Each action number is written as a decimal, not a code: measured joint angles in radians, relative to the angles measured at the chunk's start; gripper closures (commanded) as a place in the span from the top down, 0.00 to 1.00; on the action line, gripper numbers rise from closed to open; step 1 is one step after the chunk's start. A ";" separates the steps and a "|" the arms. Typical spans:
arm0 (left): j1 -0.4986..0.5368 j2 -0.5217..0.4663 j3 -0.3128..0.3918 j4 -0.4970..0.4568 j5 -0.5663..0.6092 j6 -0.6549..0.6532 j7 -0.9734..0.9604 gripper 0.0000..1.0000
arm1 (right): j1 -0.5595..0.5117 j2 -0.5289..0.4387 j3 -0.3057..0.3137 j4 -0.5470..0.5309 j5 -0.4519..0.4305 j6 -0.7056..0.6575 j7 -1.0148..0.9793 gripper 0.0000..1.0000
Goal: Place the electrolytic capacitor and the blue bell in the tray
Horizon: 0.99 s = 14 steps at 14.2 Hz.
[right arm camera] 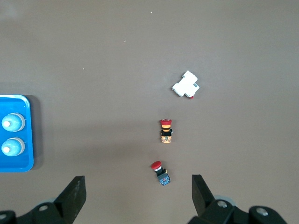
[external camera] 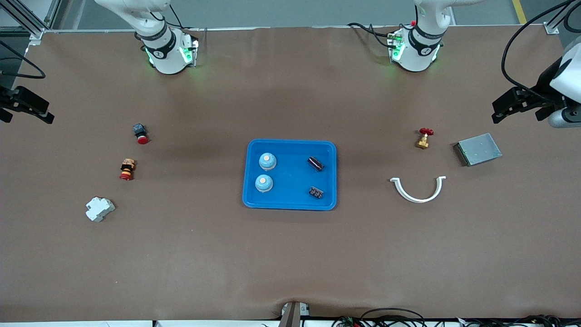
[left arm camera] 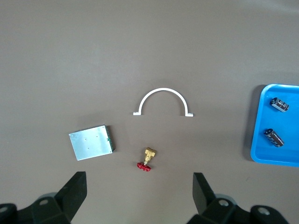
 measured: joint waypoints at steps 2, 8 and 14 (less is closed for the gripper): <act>0.000 0.000 0.000 0.000 0.000 -0.001 0.000 1.00 | 0.000 0.000 0.005 0.000 0.000 0.000 0.000 1.00; -0.003 0.000 -0.004 0.001 0.000 -0.001 0.000 1.00 | 0.000 0.000 0.005 0.000 0.000 -0.002 0.000 1.00; -0.004 0.000 -0.008 0.006 0.000 -0.018 0.000 1.00 | 0.000 0.000 0.005 0.000 0.000 -0.002 0.000 1.00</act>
